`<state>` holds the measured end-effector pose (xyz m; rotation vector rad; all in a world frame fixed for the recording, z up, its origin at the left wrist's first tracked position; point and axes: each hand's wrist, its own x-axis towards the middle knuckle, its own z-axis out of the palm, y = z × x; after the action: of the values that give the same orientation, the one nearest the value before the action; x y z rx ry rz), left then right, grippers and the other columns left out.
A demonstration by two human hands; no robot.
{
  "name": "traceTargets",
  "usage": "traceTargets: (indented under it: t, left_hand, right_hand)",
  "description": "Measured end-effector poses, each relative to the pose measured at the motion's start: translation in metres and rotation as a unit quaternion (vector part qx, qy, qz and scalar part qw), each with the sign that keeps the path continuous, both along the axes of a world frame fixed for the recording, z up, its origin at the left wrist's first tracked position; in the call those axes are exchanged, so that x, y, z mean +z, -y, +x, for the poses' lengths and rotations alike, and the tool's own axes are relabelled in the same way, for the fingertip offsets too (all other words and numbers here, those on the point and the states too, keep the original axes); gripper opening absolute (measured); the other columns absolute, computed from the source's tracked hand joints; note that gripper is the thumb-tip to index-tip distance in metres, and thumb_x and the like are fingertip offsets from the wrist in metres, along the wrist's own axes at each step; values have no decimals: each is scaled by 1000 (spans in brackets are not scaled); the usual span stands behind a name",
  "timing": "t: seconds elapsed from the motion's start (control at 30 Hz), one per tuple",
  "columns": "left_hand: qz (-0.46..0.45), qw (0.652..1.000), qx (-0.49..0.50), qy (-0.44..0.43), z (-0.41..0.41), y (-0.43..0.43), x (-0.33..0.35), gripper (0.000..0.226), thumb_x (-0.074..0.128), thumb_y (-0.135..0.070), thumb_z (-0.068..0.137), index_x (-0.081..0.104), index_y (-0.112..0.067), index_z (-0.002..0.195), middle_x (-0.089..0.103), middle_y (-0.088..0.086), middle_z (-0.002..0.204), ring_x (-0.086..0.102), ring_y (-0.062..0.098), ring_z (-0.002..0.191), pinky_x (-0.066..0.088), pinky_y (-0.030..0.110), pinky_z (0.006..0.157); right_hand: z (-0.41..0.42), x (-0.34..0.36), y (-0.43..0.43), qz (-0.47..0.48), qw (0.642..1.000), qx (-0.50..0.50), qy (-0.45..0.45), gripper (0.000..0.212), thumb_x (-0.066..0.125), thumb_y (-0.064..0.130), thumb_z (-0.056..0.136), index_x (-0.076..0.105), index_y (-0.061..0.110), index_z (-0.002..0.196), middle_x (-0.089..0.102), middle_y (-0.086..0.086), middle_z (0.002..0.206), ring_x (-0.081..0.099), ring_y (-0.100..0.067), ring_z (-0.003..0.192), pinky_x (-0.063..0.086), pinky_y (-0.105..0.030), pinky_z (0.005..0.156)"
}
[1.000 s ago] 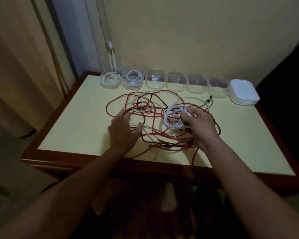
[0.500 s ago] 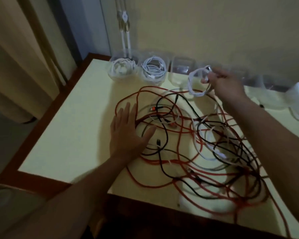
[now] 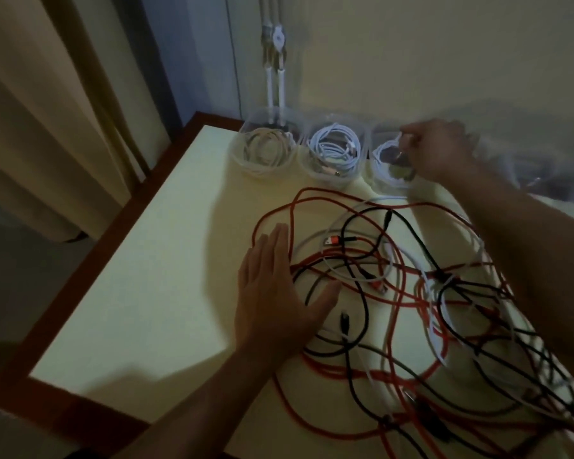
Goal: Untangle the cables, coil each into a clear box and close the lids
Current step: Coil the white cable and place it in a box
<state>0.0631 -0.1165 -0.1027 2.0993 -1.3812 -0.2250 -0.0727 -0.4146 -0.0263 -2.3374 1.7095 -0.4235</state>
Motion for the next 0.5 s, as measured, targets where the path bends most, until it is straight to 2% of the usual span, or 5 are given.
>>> traceTargets:
  t: [0.07,0.2,0.3,0.37,0.5]
  left_hand:
    - [3,1000,0,-3,0,0,1,102,42,-78,79,14,-21,160,21,-3,164,13,16,152,14,38,124]
    - [1,1000,1,-3,0,0,0,102,42,-78,80,13,-21,160,22,-2,163,13,16,152,13,38,124]
    - [-2,1000,2,0,-1,0,1,101,44,-77,80,14,-21,159,24,-2,162,15,17,151,16,40,124]
    - [-4,1000,7,4,0,1,1,100,45,-77,81,17,-20,159,27,0,161,19,19,150,19,42,123]
    - [-6,1000,22,5,-2,3,3,97,45,-76,81,24,-18,156,33,4,157,25,22,147,21,43,122]
  right_hand:
    - [1,-4,-2,-47,997,-19,-58,27,56,35,100,72,26,120,68,-15,119,45,-39,125,31,-47,107]
    - [-2,-12,-2,-76,991,2,-108,28,57,36,99,73,25,119,71,-13,114,46,-38,117,32,-44,98]
    - [-4,-9,-11,-78,991,4,-106,34,55,39,98,70,25,125,68,-14,120,44,-38,120,32,-44,98]
    - [-6,-4,-22,-99,992,5,-71,34,55,36,98,69,23,127,67,-16,123,43,-38,123,31,-45,101]
    - [-18,0,-57,-97,990,80,-56,42,44,42,92,74,24,114,73,-12,115,56,-39,111,42,-45,99]
